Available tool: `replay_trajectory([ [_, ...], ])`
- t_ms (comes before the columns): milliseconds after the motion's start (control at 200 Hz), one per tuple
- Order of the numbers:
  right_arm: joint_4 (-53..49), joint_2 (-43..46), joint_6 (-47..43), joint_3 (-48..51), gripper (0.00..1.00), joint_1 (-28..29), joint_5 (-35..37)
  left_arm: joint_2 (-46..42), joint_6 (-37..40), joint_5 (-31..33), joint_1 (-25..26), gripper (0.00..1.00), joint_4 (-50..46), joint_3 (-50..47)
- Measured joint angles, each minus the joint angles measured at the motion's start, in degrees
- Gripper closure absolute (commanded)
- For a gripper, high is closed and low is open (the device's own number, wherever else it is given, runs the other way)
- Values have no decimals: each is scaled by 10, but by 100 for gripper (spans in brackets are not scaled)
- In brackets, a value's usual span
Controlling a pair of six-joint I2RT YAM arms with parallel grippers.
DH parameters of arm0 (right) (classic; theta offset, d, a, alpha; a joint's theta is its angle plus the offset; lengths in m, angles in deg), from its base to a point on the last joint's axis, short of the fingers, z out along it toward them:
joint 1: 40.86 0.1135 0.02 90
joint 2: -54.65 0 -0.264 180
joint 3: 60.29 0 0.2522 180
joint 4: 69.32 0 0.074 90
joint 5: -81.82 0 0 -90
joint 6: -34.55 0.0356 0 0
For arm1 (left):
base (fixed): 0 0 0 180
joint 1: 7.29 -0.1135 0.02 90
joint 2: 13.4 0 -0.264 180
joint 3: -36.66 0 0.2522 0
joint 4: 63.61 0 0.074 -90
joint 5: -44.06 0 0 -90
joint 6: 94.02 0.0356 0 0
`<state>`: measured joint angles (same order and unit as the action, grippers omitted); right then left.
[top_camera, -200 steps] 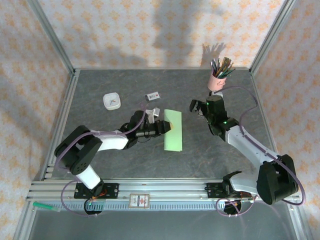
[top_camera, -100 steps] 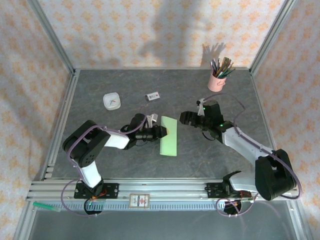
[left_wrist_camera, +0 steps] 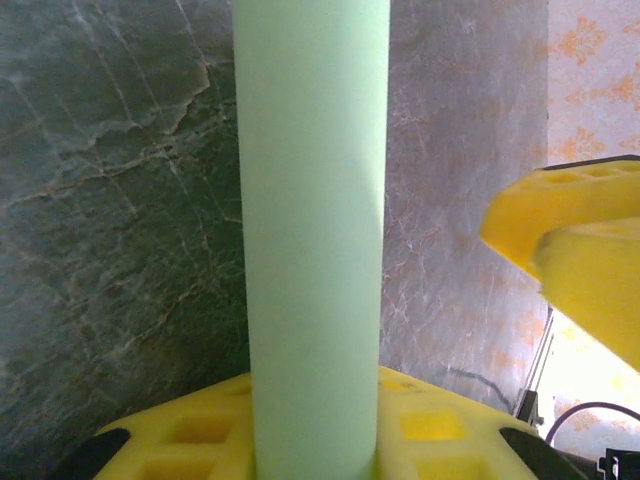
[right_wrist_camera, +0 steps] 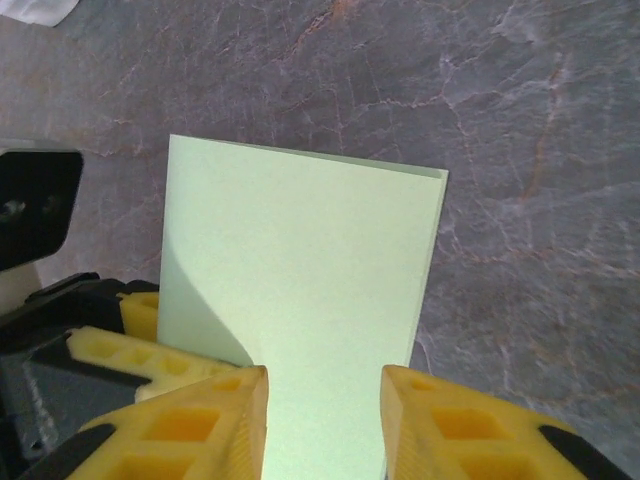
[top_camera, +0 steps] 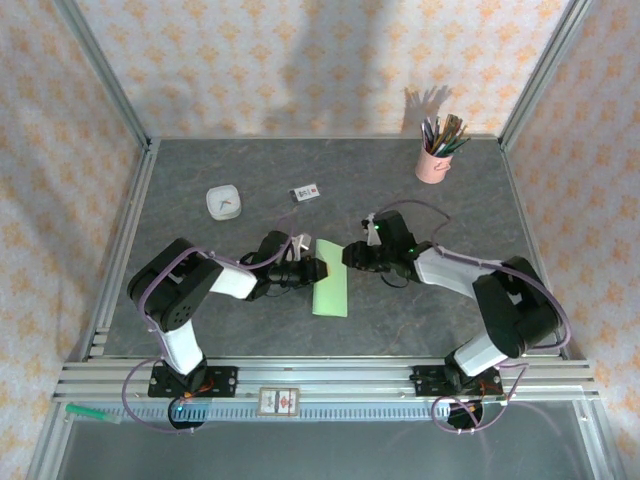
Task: Fold a paper plane with a square sheet of paper (pick it up from the middle)
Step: Fold the square sheet of paper at the center of the table, then hold the square sheet of paper at the center of the table.
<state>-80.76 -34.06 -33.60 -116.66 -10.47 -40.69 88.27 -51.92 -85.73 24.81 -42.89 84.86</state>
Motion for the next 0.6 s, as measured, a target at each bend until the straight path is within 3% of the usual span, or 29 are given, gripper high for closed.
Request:
replay_trajectory([
  [601, 31, -84, 0, -41, 76, 6, -5, 0, 0, 12, 0, 72, -2, -2],
])
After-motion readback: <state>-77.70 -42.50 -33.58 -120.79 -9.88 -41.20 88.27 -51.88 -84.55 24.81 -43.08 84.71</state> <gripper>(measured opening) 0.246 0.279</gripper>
